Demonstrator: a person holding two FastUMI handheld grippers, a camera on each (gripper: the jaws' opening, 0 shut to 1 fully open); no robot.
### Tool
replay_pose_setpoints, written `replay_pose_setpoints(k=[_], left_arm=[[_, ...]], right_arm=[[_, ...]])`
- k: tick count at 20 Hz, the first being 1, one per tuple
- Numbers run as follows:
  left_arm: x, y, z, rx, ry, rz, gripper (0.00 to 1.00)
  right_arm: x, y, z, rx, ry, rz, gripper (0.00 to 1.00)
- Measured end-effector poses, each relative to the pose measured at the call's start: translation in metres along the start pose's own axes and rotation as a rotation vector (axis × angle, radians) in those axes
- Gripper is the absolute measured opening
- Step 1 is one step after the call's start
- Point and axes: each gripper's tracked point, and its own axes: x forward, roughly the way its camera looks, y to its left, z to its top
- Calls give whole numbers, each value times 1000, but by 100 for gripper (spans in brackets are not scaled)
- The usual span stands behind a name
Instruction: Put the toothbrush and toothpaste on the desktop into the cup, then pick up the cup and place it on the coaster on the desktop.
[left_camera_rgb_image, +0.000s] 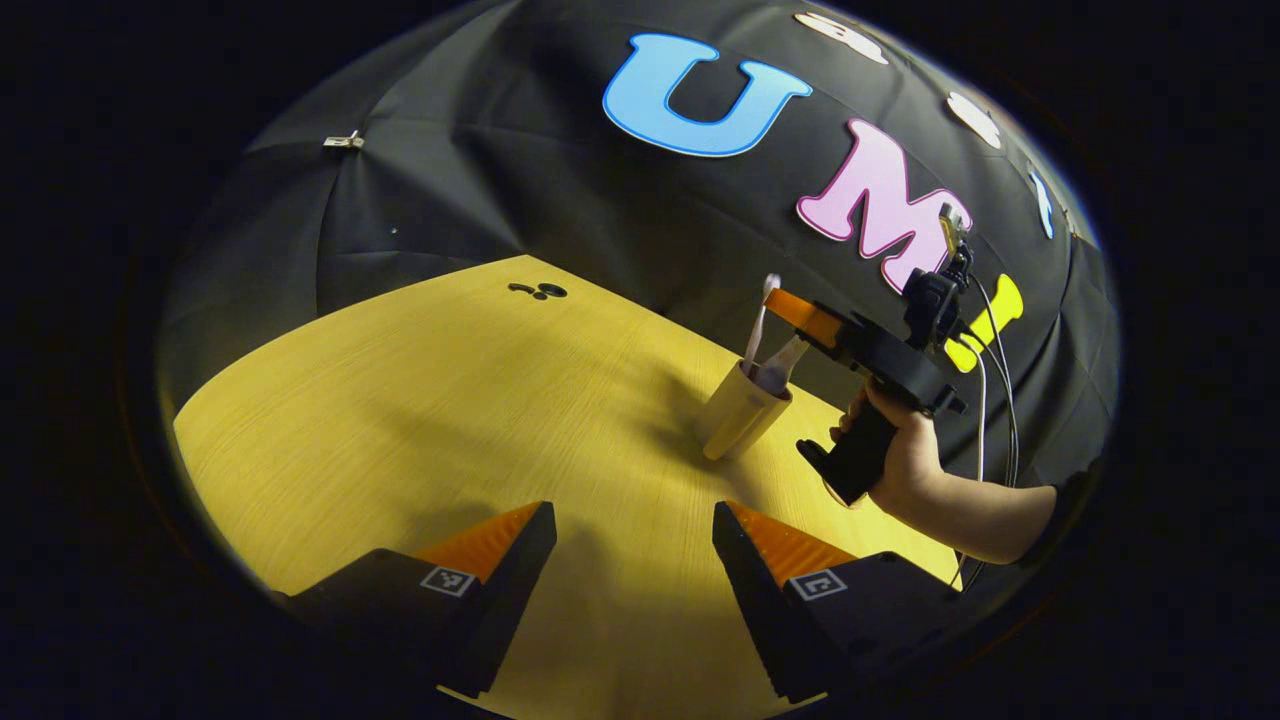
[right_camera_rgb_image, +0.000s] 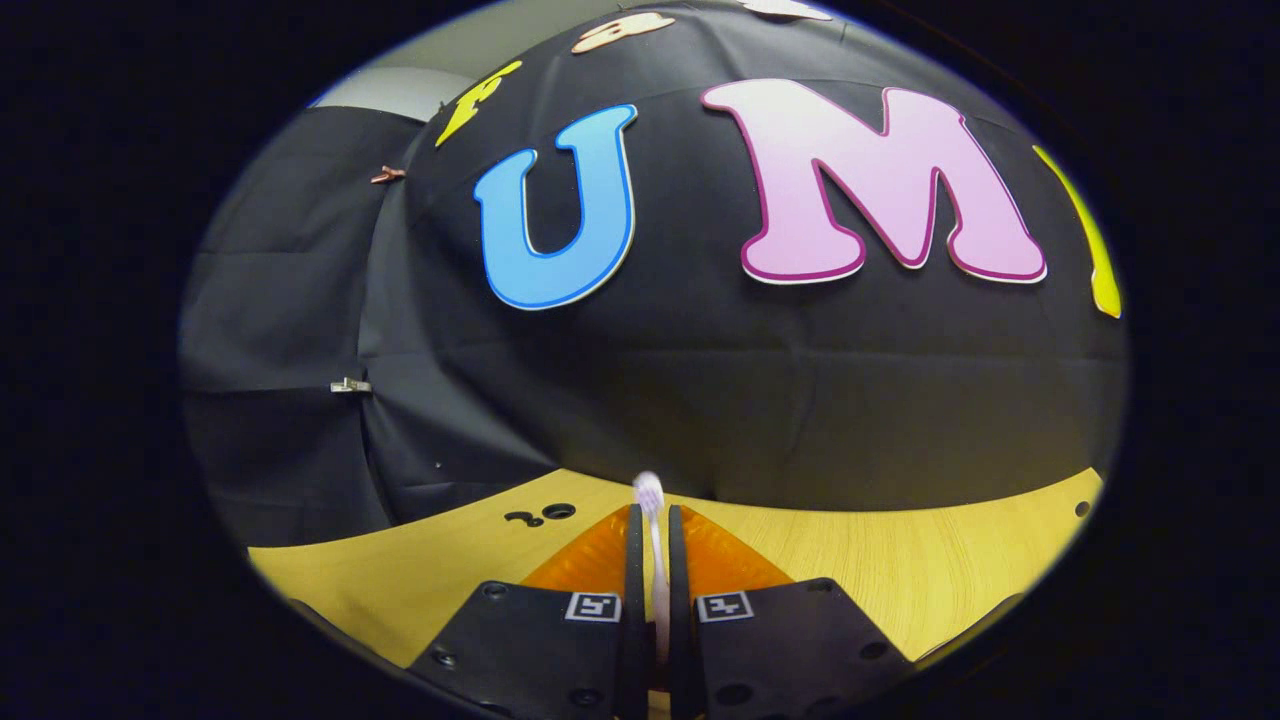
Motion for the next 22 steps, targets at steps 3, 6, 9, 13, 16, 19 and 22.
replay_pose_setpoints(k=[3, 6, 9, 13, 16, 19, 22], left_arm=[[0, -5, 0, 9, 5, -2, 98], [3, -12, 9, 14, -2, -11, 98], [10, -20, 21, 37, -10, -15, 98], [23, -32, 42, 89, -16, -18, 98], [35, -45, 58, 123, -10, -34, 98], [50, -62, 68, 150, 18, -72, 98], [70, -75, 75, 192, 63, -98, 98]], right_arm=[[-13, -13, 16, 84, -26, -30, 35], [-32, -34, 32, 136, -40, -62, 59], [-48, -65, 44, 156, -42, -113, 83], [-76, -110, 52, 148, -32, -192, 97], [-102, -141, 57, 128, -20, -242, 98], [-128, -171, 60, 121, -4, -286, 98], [-154, -199, 59, 122, 13, -324, 98]])
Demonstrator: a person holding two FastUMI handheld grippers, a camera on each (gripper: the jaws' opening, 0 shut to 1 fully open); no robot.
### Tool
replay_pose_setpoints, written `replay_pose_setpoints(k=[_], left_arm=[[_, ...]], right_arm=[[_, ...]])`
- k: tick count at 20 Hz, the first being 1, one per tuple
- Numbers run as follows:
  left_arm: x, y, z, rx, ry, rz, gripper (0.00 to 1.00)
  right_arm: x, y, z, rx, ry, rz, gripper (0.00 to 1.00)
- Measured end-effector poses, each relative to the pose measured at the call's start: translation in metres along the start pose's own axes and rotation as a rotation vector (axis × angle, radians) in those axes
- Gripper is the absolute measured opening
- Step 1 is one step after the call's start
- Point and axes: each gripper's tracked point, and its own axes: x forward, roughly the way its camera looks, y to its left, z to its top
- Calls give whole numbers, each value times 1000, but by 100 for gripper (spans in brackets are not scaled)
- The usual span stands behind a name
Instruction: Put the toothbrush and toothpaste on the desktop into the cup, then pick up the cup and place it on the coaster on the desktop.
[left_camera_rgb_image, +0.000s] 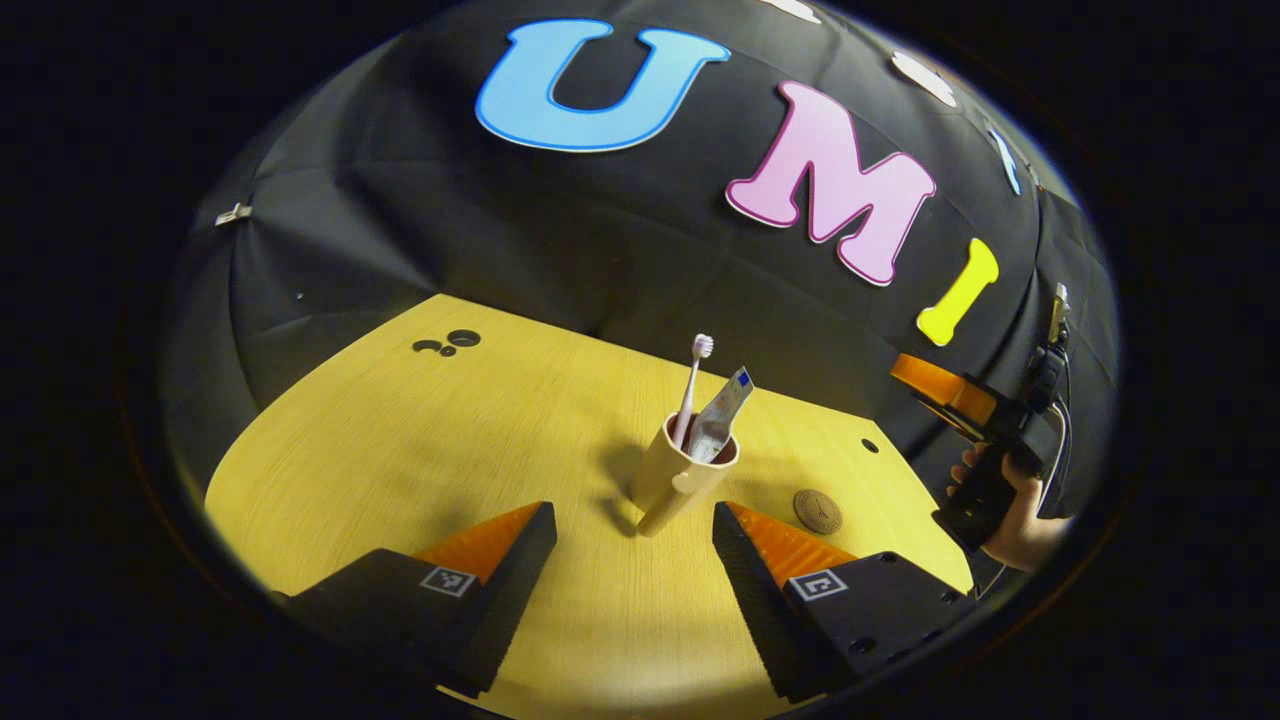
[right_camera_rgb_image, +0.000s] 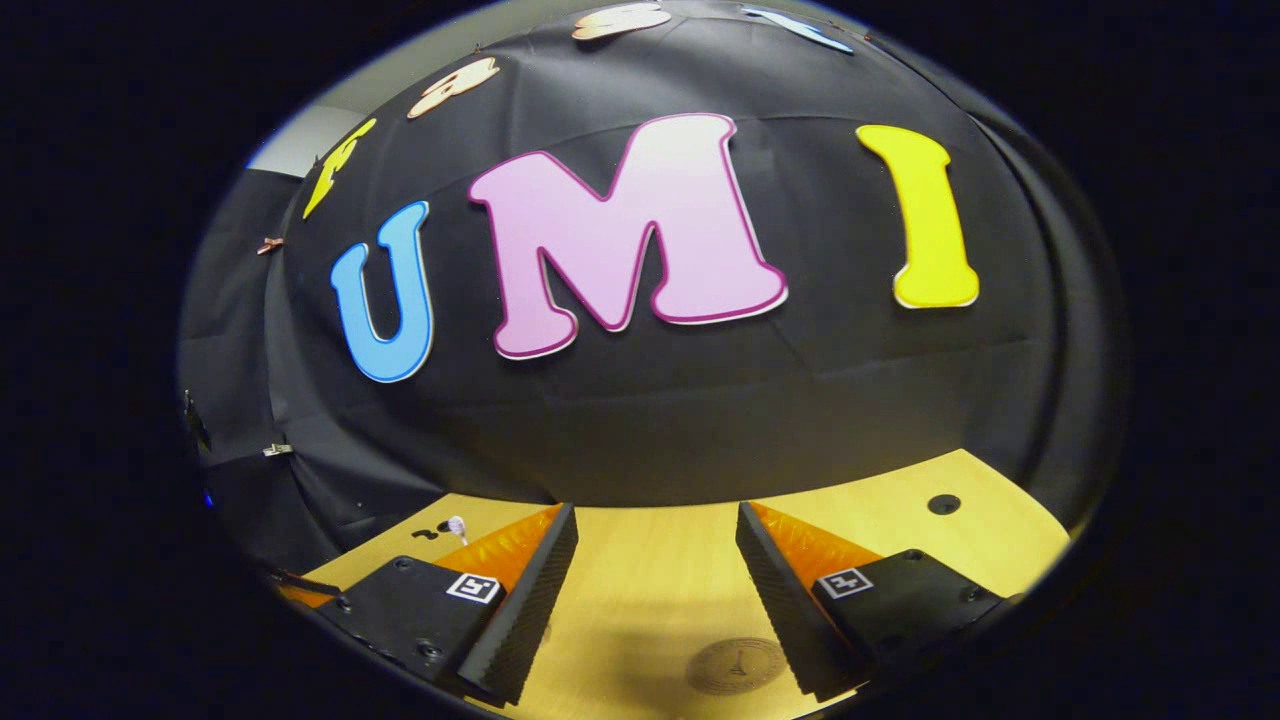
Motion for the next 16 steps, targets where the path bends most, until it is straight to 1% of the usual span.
replay_pose_setpoints(k=[6, 12, 16], left_arm=[[42, -19, 5, 68, 117, -42, 98], [79, -30, -18, 127, 245, -54, 98], [100, -27, -35, 193, 347, -48, 97]], right_arm=[[-29, -68, 3, 0, 3, -76, 98], [-61, -132, -5, 10, 24, -162, 98], [-86, -167, -13, 17, 46, -215, 98]])
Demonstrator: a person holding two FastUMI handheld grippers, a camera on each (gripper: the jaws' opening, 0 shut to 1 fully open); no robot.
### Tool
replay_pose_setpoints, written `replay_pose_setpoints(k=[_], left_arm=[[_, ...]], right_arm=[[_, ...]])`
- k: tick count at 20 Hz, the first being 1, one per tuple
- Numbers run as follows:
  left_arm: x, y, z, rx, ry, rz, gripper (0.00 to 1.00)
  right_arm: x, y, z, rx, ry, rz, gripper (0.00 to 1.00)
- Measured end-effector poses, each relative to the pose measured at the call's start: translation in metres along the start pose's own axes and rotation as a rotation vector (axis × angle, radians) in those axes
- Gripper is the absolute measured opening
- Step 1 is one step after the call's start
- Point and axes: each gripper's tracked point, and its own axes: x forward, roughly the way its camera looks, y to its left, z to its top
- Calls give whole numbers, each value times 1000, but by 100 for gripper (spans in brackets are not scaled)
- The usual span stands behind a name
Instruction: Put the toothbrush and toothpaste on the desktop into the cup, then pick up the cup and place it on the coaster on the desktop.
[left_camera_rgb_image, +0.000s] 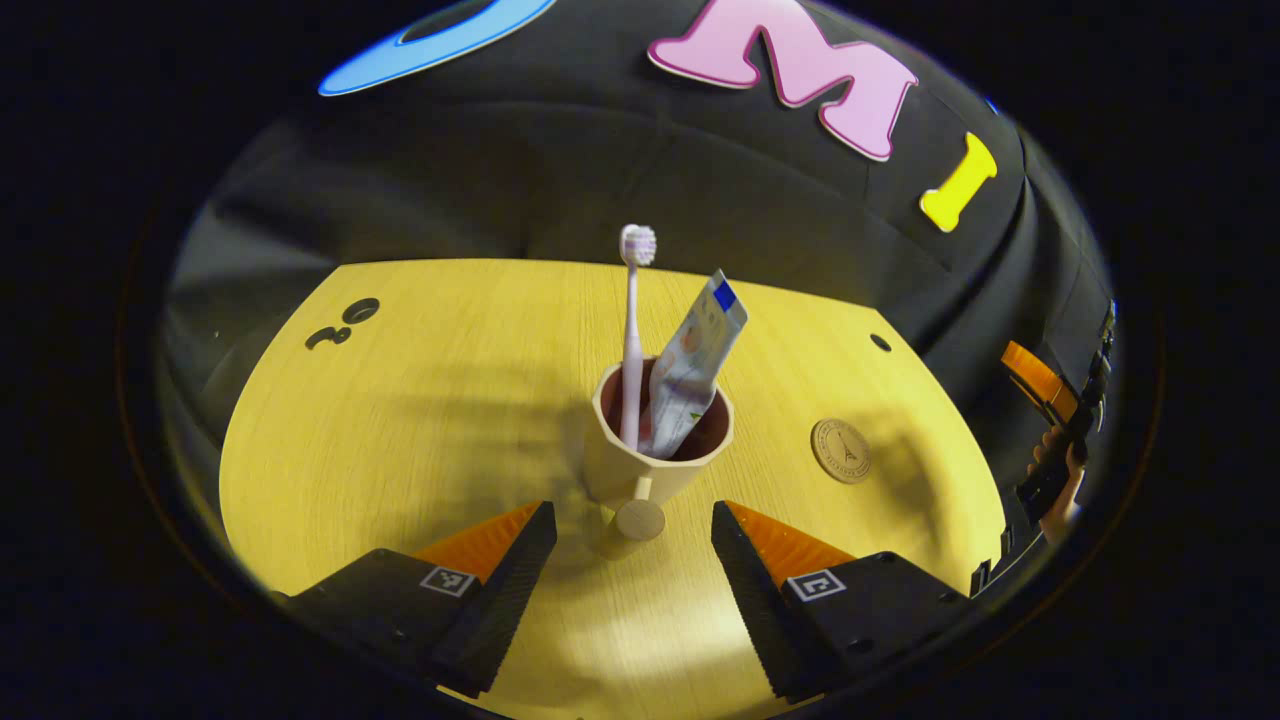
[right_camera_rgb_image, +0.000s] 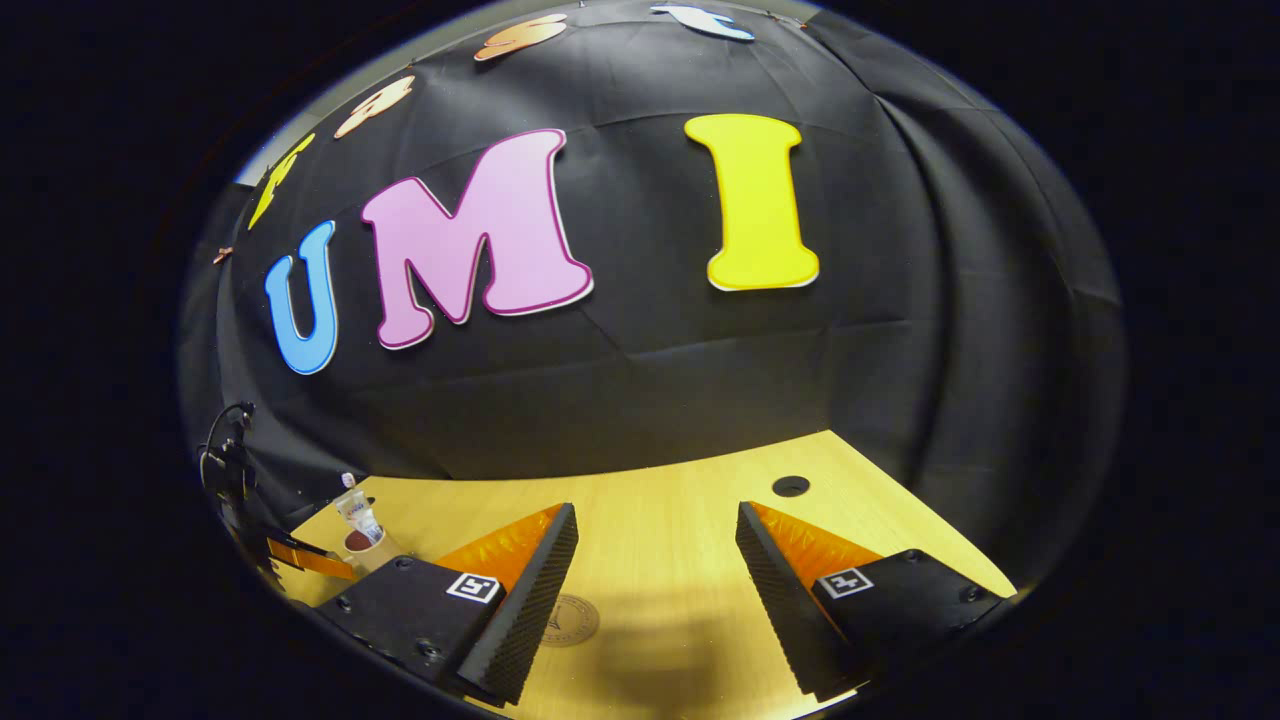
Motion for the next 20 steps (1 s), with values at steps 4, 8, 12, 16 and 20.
replay_pose_setpoints(k=[4, 8, 12, 16, 20], left_arm=[[21, 3, -6, 3, 103, 1, 94], [31, 9, -3, 51, 179, 18, 82], [33, 3, -6, 111, 242, 8, 69], [32, 4, -9, 139, 277, 28, 38], [33, 2, -8, 138, 272, 52, 30]], right_arm=[[-10, -24, -15, 20, 39, -43, 98], [-10, -33, -26, 27, 55, -73, 98], [-18, -43, -35, 48, 71, -90, 98], [-28, -48, -39, 61, 80, -107, 98], [-36, -49, -44, 56, 103, -114, 98]])
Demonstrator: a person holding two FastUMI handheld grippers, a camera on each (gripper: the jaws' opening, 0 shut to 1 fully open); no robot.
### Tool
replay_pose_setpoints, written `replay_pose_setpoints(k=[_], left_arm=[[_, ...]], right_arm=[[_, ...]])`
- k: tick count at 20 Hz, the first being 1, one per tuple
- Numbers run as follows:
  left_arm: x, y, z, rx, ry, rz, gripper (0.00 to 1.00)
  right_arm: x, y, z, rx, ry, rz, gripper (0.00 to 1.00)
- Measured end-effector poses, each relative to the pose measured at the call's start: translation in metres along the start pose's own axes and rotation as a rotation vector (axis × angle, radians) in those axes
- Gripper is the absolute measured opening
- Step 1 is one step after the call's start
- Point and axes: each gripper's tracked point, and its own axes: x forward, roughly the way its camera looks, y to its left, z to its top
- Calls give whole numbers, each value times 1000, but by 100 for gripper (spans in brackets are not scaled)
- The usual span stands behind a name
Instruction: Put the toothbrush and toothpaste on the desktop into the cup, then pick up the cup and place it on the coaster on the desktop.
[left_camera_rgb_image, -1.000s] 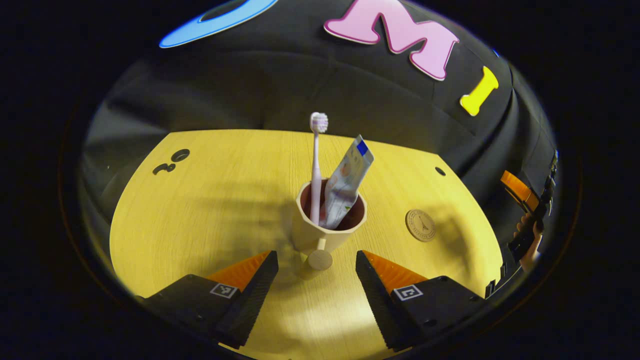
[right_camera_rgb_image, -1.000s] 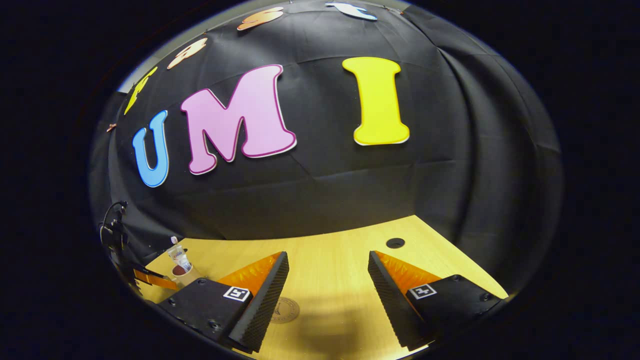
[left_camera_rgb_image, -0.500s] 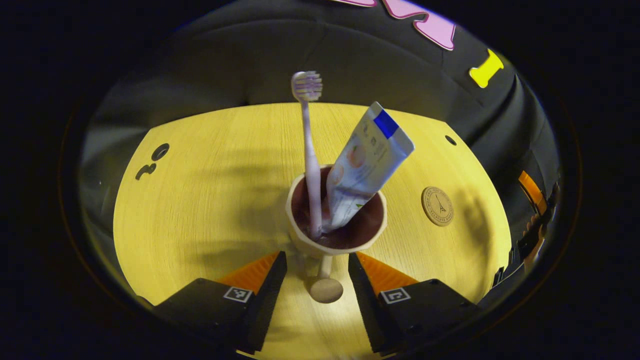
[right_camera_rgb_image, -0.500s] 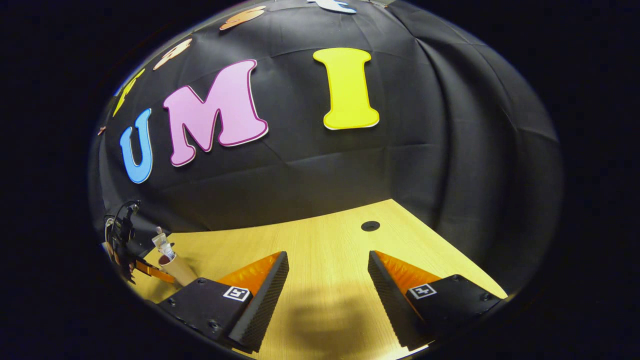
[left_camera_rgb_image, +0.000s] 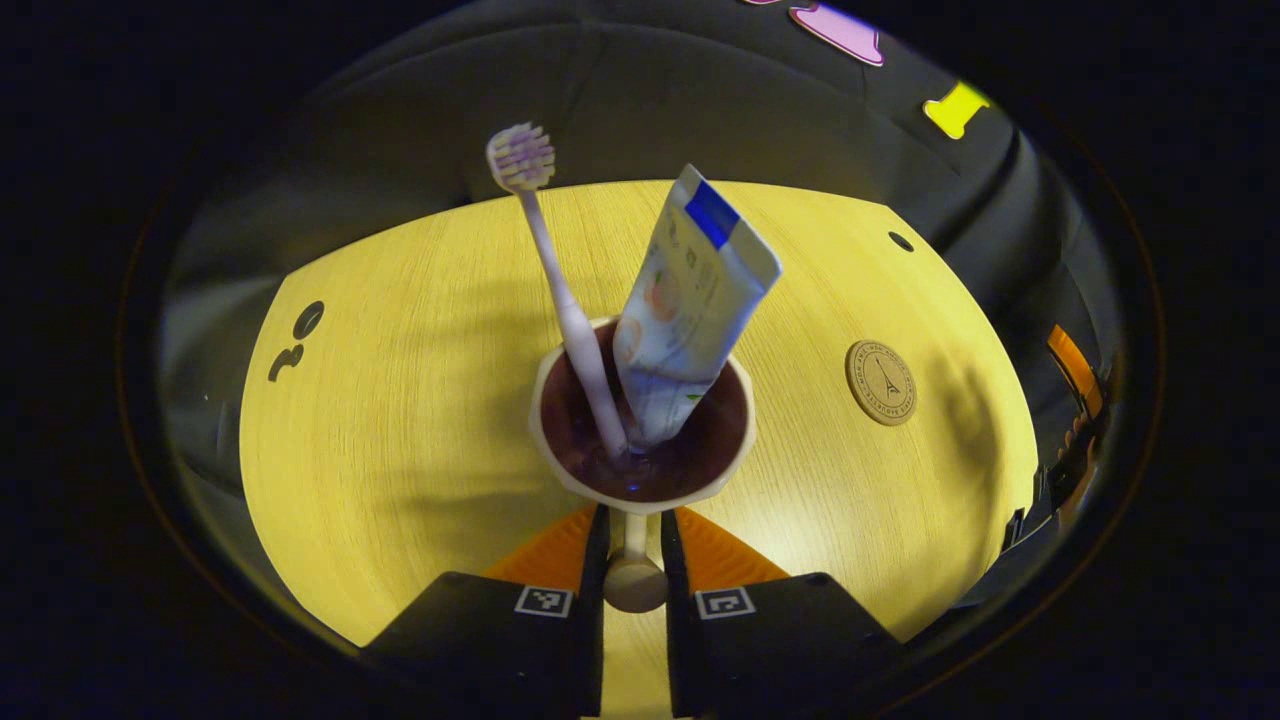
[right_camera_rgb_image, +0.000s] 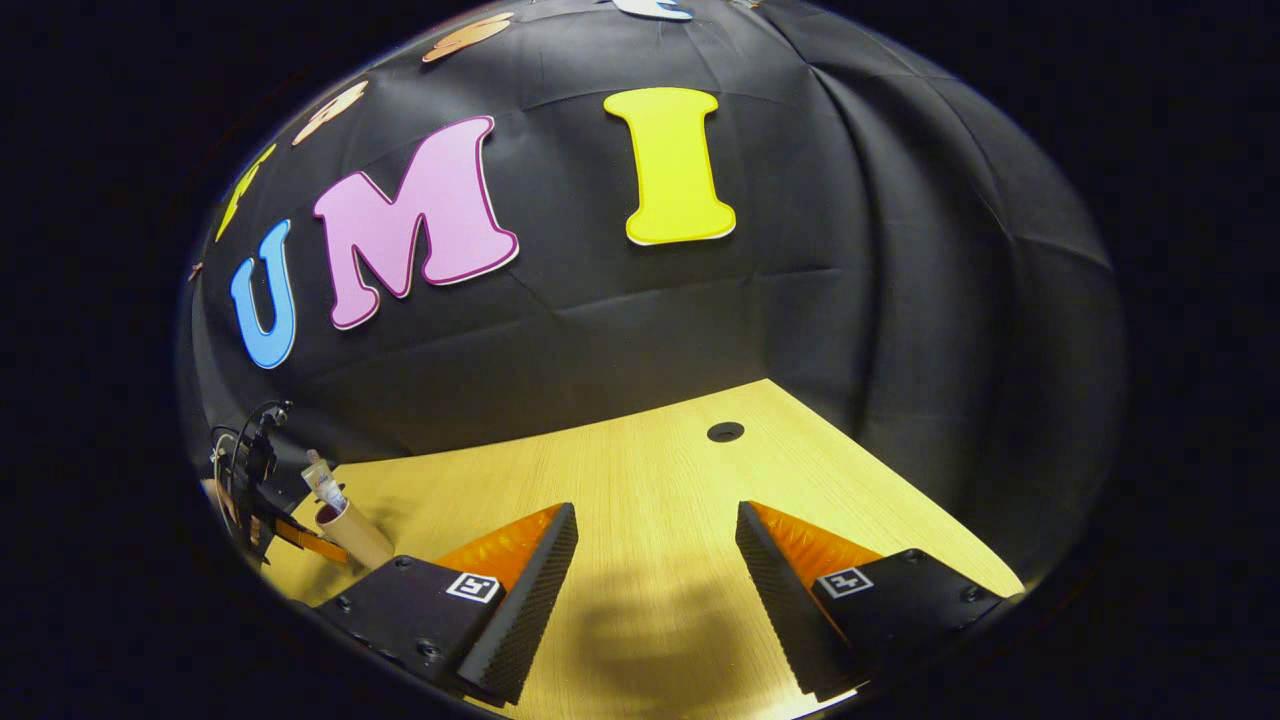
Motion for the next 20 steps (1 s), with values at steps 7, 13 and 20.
replay_pose_setpoints(k=[7, 13, 20], left_arm=[[-1, 0, 3, -17, -39, 41, 23], [-29, -13, 26, 1, -87, 27, 23], [-44, -86, 71, 132, -132, -43, 27]], right_arm=[[-13, 1, 1, -5, 17, -2, 98], [-20, 8, 1, -17, 28, 20, 98], [-26, 8, -4, -29, 30, 26, 98]])
